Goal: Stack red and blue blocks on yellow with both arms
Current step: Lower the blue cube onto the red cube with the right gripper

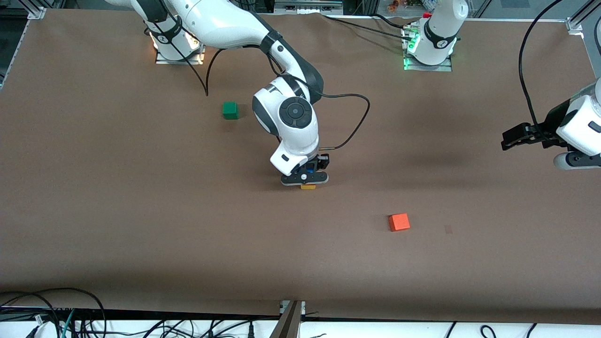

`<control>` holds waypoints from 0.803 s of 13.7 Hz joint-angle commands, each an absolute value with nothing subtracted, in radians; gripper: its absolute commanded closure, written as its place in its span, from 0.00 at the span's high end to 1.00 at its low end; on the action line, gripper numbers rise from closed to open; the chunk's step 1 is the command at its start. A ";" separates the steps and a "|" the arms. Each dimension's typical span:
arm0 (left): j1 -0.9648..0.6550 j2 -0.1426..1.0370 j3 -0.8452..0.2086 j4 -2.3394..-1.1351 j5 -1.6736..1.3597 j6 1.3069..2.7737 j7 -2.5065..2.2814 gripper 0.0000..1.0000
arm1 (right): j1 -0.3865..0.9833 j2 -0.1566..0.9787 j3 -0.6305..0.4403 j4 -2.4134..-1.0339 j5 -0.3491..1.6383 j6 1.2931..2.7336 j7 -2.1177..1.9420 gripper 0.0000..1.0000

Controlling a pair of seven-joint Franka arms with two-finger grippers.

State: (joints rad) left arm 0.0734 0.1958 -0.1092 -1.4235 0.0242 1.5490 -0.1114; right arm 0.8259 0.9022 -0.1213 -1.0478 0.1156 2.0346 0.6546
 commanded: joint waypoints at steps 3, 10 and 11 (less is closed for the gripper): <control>0.077 0.193 -0.110 -1.427 0.011 1.559 -0.091 1.00 | 0.839 0.922 -0.129 -1.008 0.101 2.019 0.673 0.26; 0.081 0.193 -0.110 -1.425 0.011 1.559 -0.089 1.00 | 0.845 0.925 -0.129 -1.012 0.101 2.019 0.675 0.29; 0.081 0.193 -0.110 -1.425 0.011 1.559 -0.089 1.00 | 0.845 0.927 -0.129 -1.014 0.101 2.022 0.675 0.31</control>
State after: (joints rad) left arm 0.0742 0.1960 -0.1092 -1.4235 0.0242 1.5497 -0.1114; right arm 0.8365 0.9079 -0.1212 -1.0478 0.1155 2.0331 0.6549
